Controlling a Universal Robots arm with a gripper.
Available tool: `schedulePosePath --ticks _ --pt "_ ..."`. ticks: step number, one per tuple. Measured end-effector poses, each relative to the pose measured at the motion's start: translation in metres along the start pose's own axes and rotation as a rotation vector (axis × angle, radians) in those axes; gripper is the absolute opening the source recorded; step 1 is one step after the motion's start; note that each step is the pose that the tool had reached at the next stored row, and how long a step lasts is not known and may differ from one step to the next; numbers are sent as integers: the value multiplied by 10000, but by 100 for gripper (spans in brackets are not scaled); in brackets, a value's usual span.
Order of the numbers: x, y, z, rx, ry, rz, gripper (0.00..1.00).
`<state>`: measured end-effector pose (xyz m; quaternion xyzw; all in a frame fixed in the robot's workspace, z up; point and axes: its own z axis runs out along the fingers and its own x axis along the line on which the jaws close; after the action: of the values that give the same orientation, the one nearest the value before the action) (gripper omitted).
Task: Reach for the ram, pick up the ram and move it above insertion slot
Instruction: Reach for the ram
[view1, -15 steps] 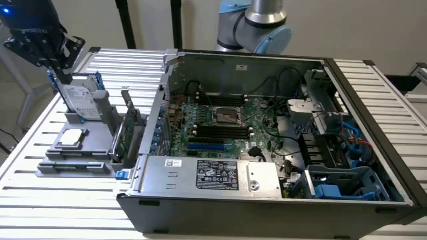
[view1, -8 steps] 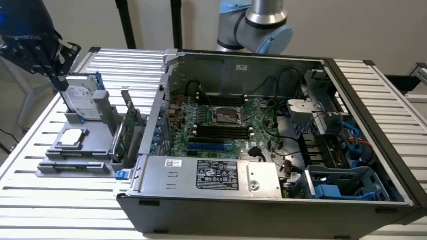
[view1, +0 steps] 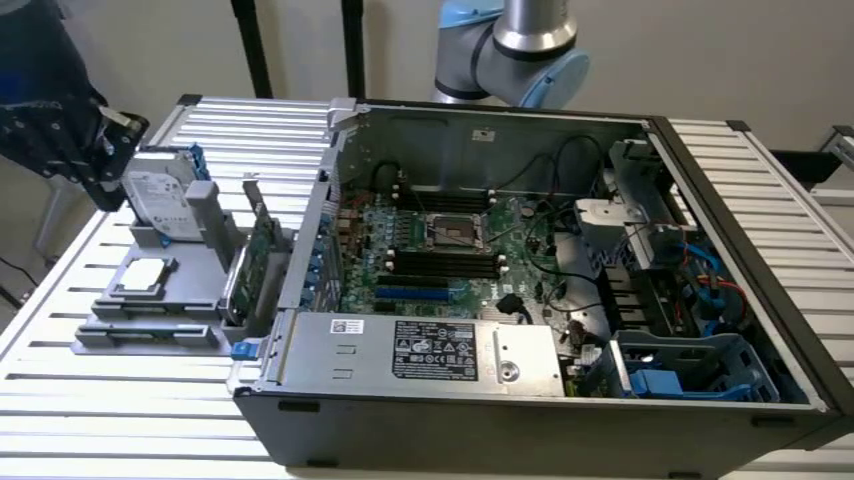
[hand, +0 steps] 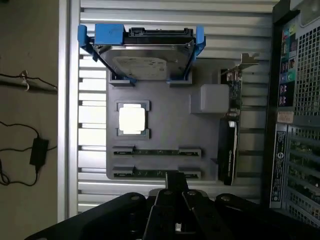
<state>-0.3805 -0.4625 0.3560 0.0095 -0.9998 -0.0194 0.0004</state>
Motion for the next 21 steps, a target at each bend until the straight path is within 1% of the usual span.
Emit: schedulePosePath --ticks 4,6,13,21 --pt "-17 -180 31 0 1 0 11" --pt "-23 -243 46 0 0 -1 11" --pt "-25 -248 47 0 5 -62 11" --pt "-25 -248 48 1 59 -1464 11"
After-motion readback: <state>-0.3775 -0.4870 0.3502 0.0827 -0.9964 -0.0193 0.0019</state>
